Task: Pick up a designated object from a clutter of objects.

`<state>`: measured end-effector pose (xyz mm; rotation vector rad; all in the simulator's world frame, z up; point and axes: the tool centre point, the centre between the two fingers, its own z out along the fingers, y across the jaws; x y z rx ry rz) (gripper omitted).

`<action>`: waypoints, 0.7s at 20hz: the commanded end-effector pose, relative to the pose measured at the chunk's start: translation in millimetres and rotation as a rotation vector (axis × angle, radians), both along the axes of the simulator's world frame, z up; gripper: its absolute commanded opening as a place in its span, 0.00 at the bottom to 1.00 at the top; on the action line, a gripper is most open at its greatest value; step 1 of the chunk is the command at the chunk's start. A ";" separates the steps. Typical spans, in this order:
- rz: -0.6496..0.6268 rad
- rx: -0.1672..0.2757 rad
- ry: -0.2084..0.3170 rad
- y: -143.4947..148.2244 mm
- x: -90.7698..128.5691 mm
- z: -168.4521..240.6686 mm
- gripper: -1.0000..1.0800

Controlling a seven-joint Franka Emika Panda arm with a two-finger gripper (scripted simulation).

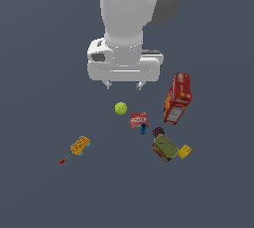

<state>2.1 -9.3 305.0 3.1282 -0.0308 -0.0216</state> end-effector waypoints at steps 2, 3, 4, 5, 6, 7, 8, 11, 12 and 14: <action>0.000 0.000 0.000 0.4 0.3 0.1 0.96; 0.000 0.001 -0.001 1.0 0.6 1.3 0.96; -0.001 0.003 -0.003 2.1 1.2 3.0 0.96; -0.002 0.006 -0.006 3.8 2.1 5.4 0.96; -0.003 0.009 -0.009 5.9 3.2 8.4 0.96; -0.004 0.013 -0.012 8.0 4.3 11.6 0.96; -0.005 0.015 -0.015 9.8 5.1 14.1 0.96; -0.007 0.019 -0.018 12.2 6.2 17.4 0.96; -0.007 0.019 -0.018 11.7 5.9 17.2 0.96; -0.003 0.017 -0.017 11.6 6.2 15.0 0.96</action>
